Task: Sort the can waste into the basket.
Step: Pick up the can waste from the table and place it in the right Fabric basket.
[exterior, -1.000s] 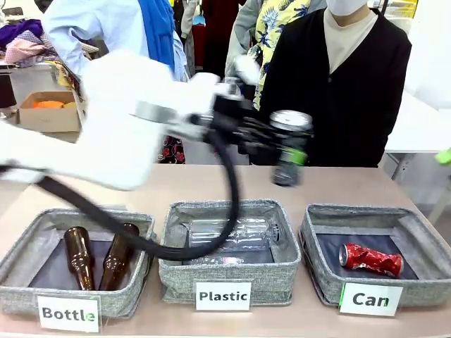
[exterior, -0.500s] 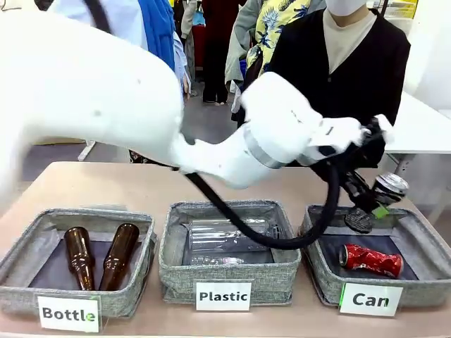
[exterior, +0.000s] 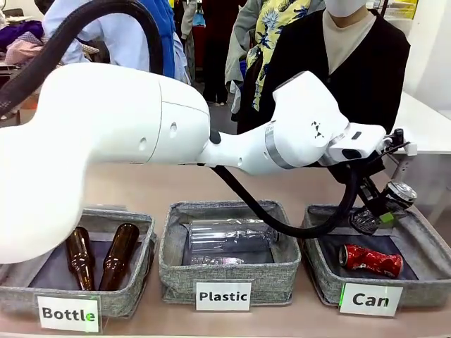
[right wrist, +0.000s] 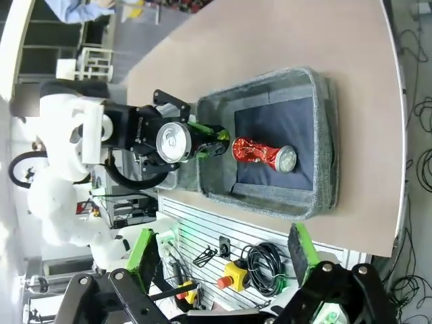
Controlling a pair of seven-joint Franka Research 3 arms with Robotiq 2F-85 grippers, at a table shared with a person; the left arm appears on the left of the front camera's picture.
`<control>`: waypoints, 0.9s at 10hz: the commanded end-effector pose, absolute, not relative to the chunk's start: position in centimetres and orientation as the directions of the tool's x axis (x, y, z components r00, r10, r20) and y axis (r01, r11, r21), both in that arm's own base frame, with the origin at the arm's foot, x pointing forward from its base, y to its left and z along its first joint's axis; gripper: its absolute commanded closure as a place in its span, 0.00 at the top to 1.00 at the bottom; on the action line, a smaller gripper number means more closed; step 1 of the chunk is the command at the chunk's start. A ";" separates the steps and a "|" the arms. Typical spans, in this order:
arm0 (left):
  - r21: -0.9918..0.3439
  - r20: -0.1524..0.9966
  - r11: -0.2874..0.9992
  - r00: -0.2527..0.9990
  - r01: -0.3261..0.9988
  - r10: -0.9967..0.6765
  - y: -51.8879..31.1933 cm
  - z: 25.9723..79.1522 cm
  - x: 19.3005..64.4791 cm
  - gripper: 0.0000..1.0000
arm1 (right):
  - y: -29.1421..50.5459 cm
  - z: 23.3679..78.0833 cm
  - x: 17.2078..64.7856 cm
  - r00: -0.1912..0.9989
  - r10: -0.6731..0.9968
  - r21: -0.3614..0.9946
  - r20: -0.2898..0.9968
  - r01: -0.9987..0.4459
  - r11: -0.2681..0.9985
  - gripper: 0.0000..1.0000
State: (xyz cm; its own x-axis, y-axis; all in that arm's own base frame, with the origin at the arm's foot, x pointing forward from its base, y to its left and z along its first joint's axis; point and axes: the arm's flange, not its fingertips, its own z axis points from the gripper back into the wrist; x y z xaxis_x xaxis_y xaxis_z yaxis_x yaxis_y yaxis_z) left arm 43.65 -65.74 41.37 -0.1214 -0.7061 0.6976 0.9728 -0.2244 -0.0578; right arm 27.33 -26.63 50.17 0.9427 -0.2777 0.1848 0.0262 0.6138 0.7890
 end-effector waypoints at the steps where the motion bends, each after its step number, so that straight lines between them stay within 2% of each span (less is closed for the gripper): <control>1: -0.054 0.689 -0.234 -0.133 0.971 -0.713 -65.9 41.2 43.5 0.36 | -26.7 50.6 27.6 0.937 -0.301 0.788 0.178 0.048 0.614 1.00; 3: 0.013 0.650 -0.202 -0.162 0.979 -0.743 -66.1 40.9 43.2 0.36 | -26.7 50.6 27.6 0.937 -0.301 0.788 0.178 0.048 0.614 1.00; 4: 0.007 0.645 -0.212 -0.167 0.977 -0.745 -66.1 41.1 43.4 0.94 | -26.7 50.6 27.6 0.937 -0.301 0.788 0.178 0.048 0.614 1.00; 5: 0.011 0.631 -0.214 -0.173 0.977 -0.757 -66.0 41.0 43.5 0.94 | -26.7 50.6 27.6 0.937 -0.301 0.788 0.178 0.048 0.614 1.00; 6: 0.010 0.627 -0.211 -0.170 0.978 -0.760 -65.9 41.1 43.3 1.00 | -26.7 50.6 27.6 0.937 -0.301 0.788 0.178 0.048 0.614 1.00; 7: 0.022 0.628 -0.204 -0.173 0.979 -0.759 -65.7 41.3 43.4 0.95 | -26.7 50.6 27.6 0.937 -0.301 0.788 0.178 0.048 0.614 1.00; 8: 0.021 0.628 -0.206 -0.173 0.978 -0.759 -65.5 41.5 43.5 1.00 | -26.7 50.6 27.6 0.937 -0.301 0.788 0.178 0.048 0.614 1.00; 9: 0.029 0.630 -0.196 -0.170 0.980 -0.757 -65.0 41.8 43.6 1.00 | -26.7 50.6 27.6 0.937 -0.301 0.788 0.178 0.048 0.614 1.00</control>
State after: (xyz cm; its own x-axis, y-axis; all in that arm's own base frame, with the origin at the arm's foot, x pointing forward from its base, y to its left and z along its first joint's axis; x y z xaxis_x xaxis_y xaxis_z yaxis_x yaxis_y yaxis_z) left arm 43.86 -65.68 41.02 -0.1816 -0.7345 0.6539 0.9739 -0.2263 0.0163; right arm 27.45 -26.61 50.14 0.9428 -0.2781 0.1841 0.0283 0.6167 0.7867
